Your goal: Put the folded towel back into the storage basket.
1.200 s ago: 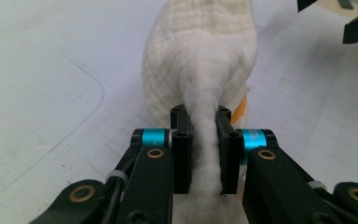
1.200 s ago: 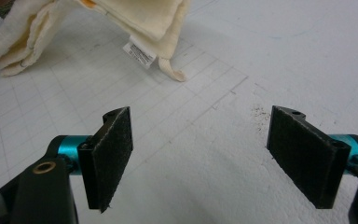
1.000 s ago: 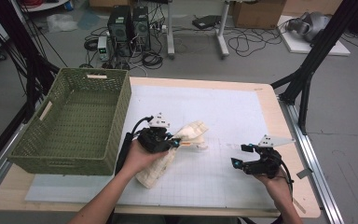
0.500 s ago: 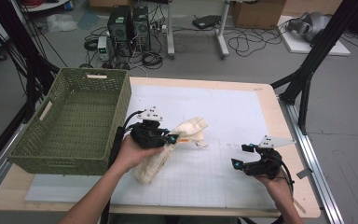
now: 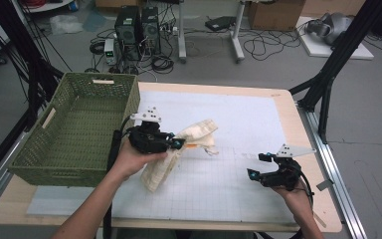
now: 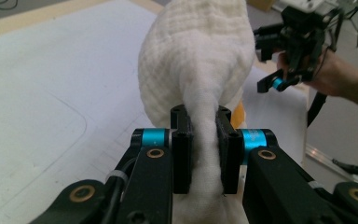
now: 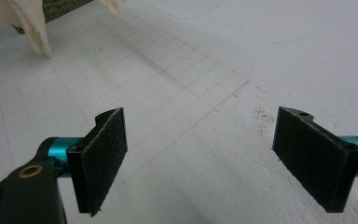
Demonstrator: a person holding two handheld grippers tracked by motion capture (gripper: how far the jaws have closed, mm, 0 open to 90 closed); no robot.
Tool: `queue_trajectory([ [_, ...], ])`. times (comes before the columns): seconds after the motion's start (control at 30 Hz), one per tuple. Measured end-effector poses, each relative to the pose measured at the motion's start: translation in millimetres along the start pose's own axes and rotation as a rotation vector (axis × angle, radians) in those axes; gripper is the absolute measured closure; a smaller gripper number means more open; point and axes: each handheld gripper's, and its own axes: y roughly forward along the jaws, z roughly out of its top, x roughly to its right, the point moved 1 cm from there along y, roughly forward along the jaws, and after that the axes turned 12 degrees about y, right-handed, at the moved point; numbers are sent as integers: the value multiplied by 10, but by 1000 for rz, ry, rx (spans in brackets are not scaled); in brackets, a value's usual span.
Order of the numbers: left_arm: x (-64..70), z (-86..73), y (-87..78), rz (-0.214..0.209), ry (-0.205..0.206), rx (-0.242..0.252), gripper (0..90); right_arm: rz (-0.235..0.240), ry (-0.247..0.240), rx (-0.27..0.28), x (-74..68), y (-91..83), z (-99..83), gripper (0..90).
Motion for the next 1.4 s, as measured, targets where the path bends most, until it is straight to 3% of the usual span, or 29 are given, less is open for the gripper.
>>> queue_trajectory([
  [0.17, -32, 21, -109, -4, -7, 13, 796, -3, 0, -3, -1, 10, 2, 167],
  [0.73, -84, 45, -228, -17, -26, 37, 796, -4, 5, -2, 13, 5, 3, 162],
  [1.4, -168, 163, -636, -14, -45, 100, 796, -19, -4, -12, 29, 36, 2, 136],
])
